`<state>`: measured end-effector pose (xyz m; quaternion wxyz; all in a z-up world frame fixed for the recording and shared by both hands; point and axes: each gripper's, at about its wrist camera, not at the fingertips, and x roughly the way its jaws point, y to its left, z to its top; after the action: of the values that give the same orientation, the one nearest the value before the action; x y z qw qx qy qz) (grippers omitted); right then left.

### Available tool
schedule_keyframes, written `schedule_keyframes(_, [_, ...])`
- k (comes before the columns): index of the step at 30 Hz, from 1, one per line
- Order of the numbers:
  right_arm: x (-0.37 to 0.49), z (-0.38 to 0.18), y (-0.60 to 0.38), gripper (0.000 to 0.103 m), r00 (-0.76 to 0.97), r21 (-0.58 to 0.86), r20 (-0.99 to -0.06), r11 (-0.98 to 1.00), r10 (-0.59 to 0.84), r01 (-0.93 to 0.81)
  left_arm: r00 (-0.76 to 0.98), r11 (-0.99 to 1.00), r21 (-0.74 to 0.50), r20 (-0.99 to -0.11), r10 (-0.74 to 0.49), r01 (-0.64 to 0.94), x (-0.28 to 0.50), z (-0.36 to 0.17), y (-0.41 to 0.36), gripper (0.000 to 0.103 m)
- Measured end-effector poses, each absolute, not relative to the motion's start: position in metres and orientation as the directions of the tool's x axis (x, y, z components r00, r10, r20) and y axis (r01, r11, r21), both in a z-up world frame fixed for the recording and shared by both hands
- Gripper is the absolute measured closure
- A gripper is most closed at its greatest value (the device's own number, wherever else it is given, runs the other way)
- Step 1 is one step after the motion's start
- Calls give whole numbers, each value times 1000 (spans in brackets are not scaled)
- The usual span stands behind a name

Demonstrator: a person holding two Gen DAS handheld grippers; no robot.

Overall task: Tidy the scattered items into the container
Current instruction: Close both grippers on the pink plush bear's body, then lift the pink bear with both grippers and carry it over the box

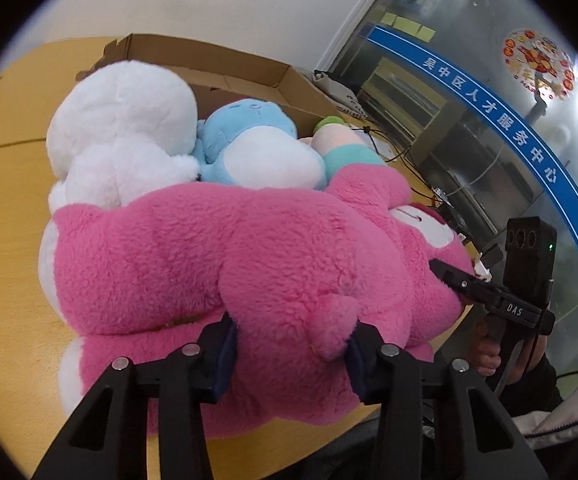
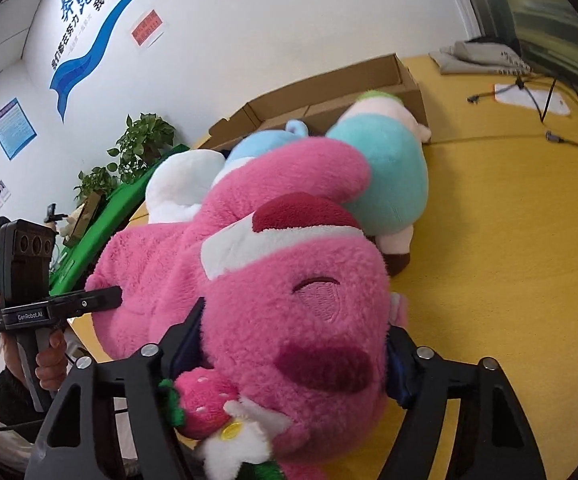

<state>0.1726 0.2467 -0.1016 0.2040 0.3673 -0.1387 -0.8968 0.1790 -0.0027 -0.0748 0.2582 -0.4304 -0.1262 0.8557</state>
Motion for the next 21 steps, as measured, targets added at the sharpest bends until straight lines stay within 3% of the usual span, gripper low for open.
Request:
schedule_keyframes(5, [192,-60,239,29,-706,353,-543,-887,-454,299,-556,-829,-426,-616,559,-362,194,-36,-9,59])
schedule_keyframes(10, [183,-2,227,29,-769,300,-451,-889,-452,346,-661,-855,-310,-542,519,-416,185,37,-12,59])
schedule_keyframes(15, [145,69,222,29,-836,214,-312,-891,-452,401,-726,-860,-228,-463,508,-456,138,106,-17,59])
schedule_keyframes(21, [58,131,224,29,-867,182,-223,-893,-445,412,-758,-868,-162,-430,490,-469,45,169,-13,59])
